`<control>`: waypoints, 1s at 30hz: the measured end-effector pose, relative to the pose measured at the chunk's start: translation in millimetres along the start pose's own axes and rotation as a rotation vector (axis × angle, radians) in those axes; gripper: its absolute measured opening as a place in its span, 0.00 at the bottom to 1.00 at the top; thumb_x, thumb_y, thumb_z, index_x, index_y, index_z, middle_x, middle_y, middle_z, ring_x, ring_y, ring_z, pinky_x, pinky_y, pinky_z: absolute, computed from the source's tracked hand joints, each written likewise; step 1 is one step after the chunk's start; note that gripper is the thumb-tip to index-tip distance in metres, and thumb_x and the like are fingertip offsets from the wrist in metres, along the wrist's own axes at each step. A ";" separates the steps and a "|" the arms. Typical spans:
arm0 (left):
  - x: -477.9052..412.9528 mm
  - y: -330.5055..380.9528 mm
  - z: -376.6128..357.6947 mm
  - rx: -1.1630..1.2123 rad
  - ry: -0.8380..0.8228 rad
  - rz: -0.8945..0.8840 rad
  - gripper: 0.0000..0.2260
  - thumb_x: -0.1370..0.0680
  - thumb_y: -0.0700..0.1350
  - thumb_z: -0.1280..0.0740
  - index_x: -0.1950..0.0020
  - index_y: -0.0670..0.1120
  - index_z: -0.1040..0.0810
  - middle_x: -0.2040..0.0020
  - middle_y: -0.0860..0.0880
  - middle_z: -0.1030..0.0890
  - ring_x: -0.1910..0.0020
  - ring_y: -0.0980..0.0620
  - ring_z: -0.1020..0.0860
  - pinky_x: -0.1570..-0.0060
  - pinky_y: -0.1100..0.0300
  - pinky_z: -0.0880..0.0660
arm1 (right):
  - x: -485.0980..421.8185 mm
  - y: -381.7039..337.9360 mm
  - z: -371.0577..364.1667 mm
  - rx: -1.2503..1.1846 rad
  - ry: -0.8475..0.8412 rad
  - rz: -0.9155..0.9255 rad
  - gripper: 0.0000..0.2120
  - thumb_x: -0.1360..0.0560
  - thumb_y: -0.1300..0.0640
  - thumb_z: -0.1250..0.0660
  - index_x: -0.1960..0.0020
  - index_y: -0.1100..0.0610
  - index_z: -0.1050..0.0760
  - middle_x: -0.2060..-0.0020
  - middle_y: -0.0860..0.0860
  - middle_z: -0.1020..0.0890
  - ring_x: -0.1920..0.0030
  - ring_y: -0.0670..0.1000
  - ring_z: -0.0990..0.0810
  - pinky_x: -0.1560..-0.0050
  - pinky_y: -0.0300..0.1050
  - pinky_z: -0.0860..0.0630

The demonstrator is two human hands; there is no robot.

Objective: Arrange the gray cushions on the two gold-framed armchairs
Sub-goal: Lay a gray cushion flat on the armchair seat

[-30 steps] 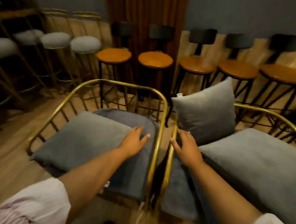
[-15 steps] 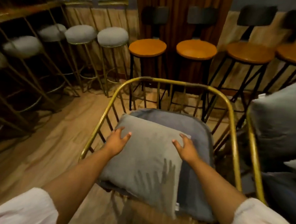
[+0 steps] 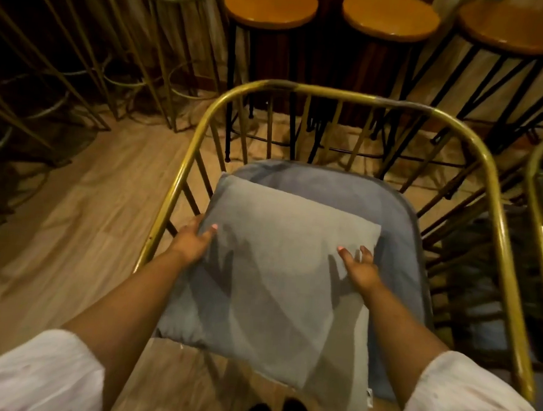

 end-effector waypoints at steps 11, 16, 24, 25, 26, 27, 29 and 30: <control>-66.0 -48.8 -30.4 0.133 -0.140 0.099 0.37 0.27 0.64 0.38 0.23 0.59 0.51 0.22 0.47 0.42 0.26 0.39 0.39 0.29 0.44 0.40 | -40.4 53.6 -4.5 -0.265 0.035 -0.024 0.48 0.36 0.39 0.27 0.24 0.45 0.49 0.25 0.53 0.38 0.29 0.58 0.33 0.31 0.56 0.34; -57.0 -39.7 -36.4 0.230 -0.047 0.062 0.38 0.30 0.61 0.31 0.24 0.58 0.44 0.25 0.47 0.35 0.30 0.39 0.33 0.32 0.45 0.34 | -34.8 50.7 -0.2 -0.519 -0.008 -0.126 0.54 0.46 0.34 0.23 0.27 0.50 0.39 0.31 0.53 0.28 0.37 0.58 0.25 0.38 0.58 0.26; -14.2 -5.3 -47.1 0.311 -0.001 -0.032 0.35 0.28 0.56 0.30 0.25 0.53 0.39 0.27 0.47 0.32 0.30 0.43 0.32 0.35 0.52 0.33 | -13.9 18.8 64.9 -0.470 0.078 -0.061 0.41 0.34 0.48 0.25 0.26 0.52 0.39 0.32 0.54 0.28 0.36 0.59 0.26 0.43 0.51 0.27; -10.3 -1.3 -53.4 0.317 -0.007 -0.039 0.34 0.28 0.55 0.30 0.25 0.53 0.39 0.27 0.47 0.32 0.30 0.43 0.32 0.36 0.53 0.33 | -13.6 17.3 76.2 -0.452 0.088 -0.053 0.40 0.33 0.48 0.25 0.26 0.51 0.40 0.32 0.55 0.28 0.36 0.59 0.27 0.44 0.51 0.28; -7.6 1.9 -59.7 0.324 -0.017 -0.038 0.34 0.28 0.55 0.30 0.25 0.52 0.38 0.28 0.47 0.31 0.30 0.43 0.31 0.35 0.53 0.33 | -15.6 17.7 85.2 -0.437 0.090 -0.052 0.40 0.33 0.48 0.25 0.26 0.51 0.39 0.32 0.55 0.28 0.35 0.60 0.27 0.44 0.51 0.28; -6.3 4.1 -66.6 0.340 -0.029 -0.031 0.34 0.28 0.55 0.30 0.25 0.52 0.38 0.28 0.47 0.31 0.30 0.43 0.31 0.34 0.51 0.33 | -15.7 17.8 93.4 -0.428 0.091 -0.053 0.40 0.33 0.47 0.25 0.26 0.50 0.39 0.31 0.55 0.28 0.35 0.60 0.27 0.45 0.50 0.29; -7.7 7.5 -79.2 0.363 -0.046 -0.025 0.34 0.29 0.56 0.30 0.25 0.53 0.37 0.28 0.47 0.30 0.31 0.42 0.31 0.33 0.49 0.32 | -19.1 21.7 104.1 -0.421 0.108 -0.052 0.41 0.33 0.46 0.25 0.26 0.50 0.40 0.31 0.55 0.29 0.35 0.60 0.28 0.46 0.50 0.30; -9.4 8.2 -83.9 0.357 -0.049 -0.030 0.34 0.28 0.55 0.30 0.25 0.52 0.38 0.28 0.47 0.30 0.31 0.43 0.30 0.33 0.48 0.32 | -21.7 25.6 106.7 -0.420 0.113 -0.055 0.41 0.34 0.46 0.25 0.26 0.50 0.41 0.30 0.55 0.29 0.35 0.60 0.28 0.46 0.50 0.30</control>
Point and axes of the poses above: each hand's wrist, its own x-axis away from the middle knuckle, its own z-axis out of the back of the hand, y = z × x, the point moved 3 cm from there along -x, towards the middle knuckle
